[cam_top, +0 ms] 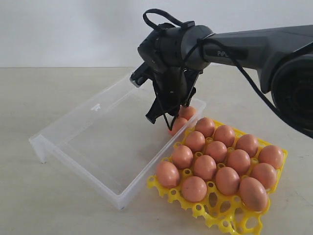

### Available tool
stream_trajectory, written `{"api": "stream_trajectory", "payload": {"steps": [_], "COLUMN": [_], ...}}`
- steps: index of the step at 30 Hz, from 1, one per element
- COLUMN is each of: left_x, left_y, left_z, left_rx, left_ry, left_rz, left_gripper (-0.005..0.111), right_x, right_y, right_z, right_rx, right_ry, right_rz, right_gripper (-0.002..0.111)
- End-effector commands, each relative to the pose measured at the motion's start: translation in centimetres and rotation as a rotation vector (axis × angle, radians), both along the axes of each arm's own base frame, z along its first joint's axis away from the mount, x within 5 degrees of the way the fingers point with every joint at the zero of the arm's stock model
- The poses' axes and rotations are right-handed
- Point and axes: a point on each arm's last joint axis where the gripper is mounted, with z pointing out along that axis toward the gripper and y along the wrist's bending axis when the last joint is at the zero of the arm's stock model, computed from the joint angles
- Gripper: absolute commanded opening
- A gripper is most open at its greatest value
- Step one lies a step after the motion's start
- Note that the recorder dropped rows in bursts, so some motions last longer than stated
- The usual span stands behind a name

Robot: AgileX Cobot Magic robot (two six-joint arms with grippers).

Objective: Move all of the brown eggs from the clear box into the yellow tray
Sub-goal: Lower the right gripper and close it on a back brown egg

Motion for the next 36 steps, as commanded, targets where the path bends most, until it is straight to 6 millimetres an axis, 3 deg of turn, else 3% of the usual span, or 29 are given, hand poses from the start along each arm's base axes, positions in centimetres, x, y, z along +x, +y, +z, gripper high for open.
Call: {"api": "stream_trajectory", "payload": {"steps": [1, 11, 25, 36], "left_x": [-0.1, -0.1, -0.1, -0.1], "left_y": [0.0, 0.0, 0.0, 0.0], "left_z": [0.2, 0.2, 0.2, 0.2], "left_rx": [0.006, 0.006, 0.006, 0.006], "left_ry": [-0.014, -0.016, -0.014, -0.014], "left_rz": [0.0, 0.001, 0.0, 0.0], "left_gripper": [0.004, 0.004, 0.004, 0.004], "right_x": [0.2, 0.5, 1.5, 1.3], "right_y": [-0.8, -0.8, -3.0, -3.0], "right_z": [0.1, 0.1, -0.3, -4.6], "right_rx": [-0.061, -0.041, 0.065, 0.019], "right_ry": [-0.005, -0.031, 0.002, 0.1], "right_rz": [-0.001, 0.004, -0.105, -0.119], "right_gripper": [0.038, 0.038, 0.038, 0.038]}}
